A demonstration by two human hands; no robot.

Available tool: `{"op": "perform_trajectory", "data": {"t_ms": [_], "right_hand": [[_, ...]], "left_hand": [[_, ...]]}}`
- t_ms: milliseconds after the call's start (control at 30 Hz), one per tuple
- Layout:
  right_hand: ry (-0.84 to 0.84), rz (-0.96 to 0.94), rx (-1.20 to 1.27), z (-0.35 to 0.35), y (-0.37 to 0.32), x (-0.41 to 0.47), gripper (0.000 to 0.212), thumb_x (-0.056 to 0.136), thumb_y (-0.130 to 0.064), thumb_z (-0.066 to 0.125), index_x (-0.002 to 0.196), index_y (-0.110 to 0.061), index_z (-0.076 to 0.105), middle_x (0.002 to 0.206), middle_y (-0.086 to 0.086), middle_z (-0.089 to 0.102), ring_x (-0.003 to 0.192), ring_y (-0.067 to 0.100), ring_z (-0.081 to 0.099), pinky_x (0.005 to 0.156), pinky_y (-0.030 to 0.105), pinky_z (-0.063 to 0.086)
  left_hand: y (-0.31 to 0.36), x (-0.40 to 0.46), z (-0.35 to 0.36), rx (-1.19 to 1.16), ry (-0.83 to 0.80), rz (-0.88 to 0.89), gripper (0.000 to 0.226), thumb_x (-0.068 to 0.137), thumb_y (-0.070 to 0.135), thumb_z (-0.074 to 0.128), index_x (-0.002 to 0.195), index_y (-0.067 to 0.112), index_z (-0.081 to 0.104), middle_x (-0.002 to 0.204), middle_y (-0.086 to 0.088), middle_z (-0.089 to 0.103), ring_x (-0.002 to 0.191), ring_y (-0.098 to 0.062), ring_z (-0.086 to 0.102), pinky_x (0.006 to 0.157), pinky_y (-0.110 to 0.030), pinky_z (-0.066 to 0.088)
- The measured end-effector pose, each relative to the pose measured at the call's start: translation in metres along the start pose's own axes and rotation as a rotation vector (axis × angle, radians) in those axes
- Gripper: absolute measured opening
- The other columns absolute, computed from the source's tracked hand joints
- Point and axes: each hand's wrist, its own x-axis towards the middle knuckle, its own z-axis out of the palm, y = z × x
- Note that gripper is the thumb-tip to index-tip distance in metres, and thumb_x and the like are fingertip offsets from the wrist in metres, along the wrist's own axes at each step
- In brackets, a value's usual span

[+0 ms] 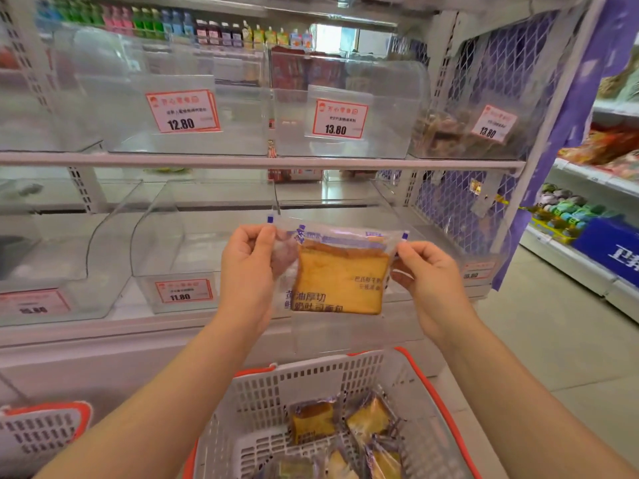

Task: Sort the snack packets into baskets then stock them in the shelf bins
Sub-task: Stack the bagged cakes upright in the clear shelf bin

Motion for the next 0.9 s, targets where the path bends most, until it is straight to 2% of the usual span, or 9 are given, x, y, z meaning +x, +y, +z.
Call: {"op": "perform_trajectory", "data": {"t_ms": [133,267,367,500,600,667,800,867,900], "right_hand": [[-0.167,0.066,0.008,0.014,0.007,0.014,0.006,0.092,-0.017,0.054,0.09,-0.019,0.059,0.079,-0.006,0.067,0.067,0.003,0.064,0.06,0.018,0.05],[-0.321,0.078,-0.179,0.021,0.008,0.033,0.02,0.085,-0.007,0.064,0.098,-0.021,0.061,0.084,-0.009,0.072,0.075,0.002,0.069,0.061,0.015,0.052],[-0.299,0.094,-0.199,0.025,0.007,0.051,0.02,0.082,-0.002,0.066,0.093,-0.019,0.062,0.085,-0.005,0.071,0.07,0.003,0.069,0.059,0.016,0.053],[-0.163,0.134,-0.188,0.023,0.012,0.08,0.018,0.081,-0.005,0.067,0.095,-0.016,0.062,0.086,-0.003,0.069,0.071,0.007,0.068,0.058,0.02,0.054],[-0.09,0.224,-0.239,0.02,0.026,0.105,0.027,0.082,-0.004,0.067,0.107,-0.012,0.057,0.095,0.002,0.065,0.081,0.015,0.064,0.063,0.025,0.05],[-0.094,0.288,-0.335,0.024,0.041,0.121,0.031,0.081,0.0,0.067,0.108,-0.01,0.056,0.097,0.005,0.063,0.083,0.019,0.062,0.062,0.026,0.049],[-0.159,0.343,-0.55,0.046,0.067,0.156,0.037,0.079,0.002,0.069,0.112,-0.005,0.056,0.102,0.01,0.061,0.088,0.025,0.06,0.064,0.03,0.05],[-0.196,0.38,-0.58,0.058,0.078,0.174,0.039,0.079,0.003,0.068,0.114,-0.004,0.054,0.106,0.013,0.061,0.092,0.027,0.059,0.072,0.035,0.049],[-0.209,0.399,-0.592,0.063,0.083,0.181,0.038,0.079,0.003,0.068,0.114,-0.005,0.054,0.108,0.013,0.061,0.093,0.027,0.058,0.075,0.037,0.05]], "left_hand": [[0.002,0.02,0.009,-0.118,0.084,-0.051,0.019,0.098,0.012,0.043,0.082,0.015,0.052,0.07,0.001,0.06,0.048,-0.003,0.06,0.044,-0.016,0.047],[0.0,0.041,0.017,-0.108,0.049,-0.012,0.019,0.097,0.01,0.044,0.08,0.015,0.051,0.066,0.003,0.058,0.054,-0.005,0.057,0.052,-0.018,0.048],[-0.009,0.056,0.013,0.087,0.003,0.022,0.015,0.096,0.015,0.048,0.082,0.021,0.052,0.066,0.014,0.062,0.058,-0.001,0.054,0.052,-0.012,0.045],[-0.028,0.074,-0.006,0.406,-0.028,0.052,0.014,0.091,0.017,0.055,0.103,0.022,0.049,0.095,0.009,0.062,0.079,0.008,0.055,0.06,0.0,0.041],[-0.038,0.083,-0.015,0.613,-0.095,-0.023,0.02,0.089,0.029,0.058,0.106,0.019,0.056,0.103,0.005,0.062,0.087,0.0,0.057,0.073,-0.012,0.043],[-0.042,0.088,-0.015,0.691,-0.184,-0.082,0.03,0.087,0.038,0.058,0.111,0.02,0.055,0.108,0.004,0.062,0.088,-0.005,0.058,0.072,-0.017,0.044],[-0.045,0.102,-0.009,0.846,-0.269,-0.068,0.059,0.081,0.04,0.064,0.133,0.017,0.045,0.117,0.008,0.053,0.105,-0.007,0.052,0.07,-0.011,0.044],[-0.048,0.107,-0.01,0.866,-0.292,-0.083,0.058,0.081,0.033,0.066,0.133,0.017,0.045,0.118,0.008,0.053,0.107,-0.006,0.051,0.063,-0.006,0.043],[-0.05,0.109,-0.011,0.871,-0.306,-0.087,0.054,0.081,0.031,0.066,0.13,0.019,0.047,0.119,0.009,0.055,0.11,-0.007,0.052,0.07,-0.01,0.043]]}}
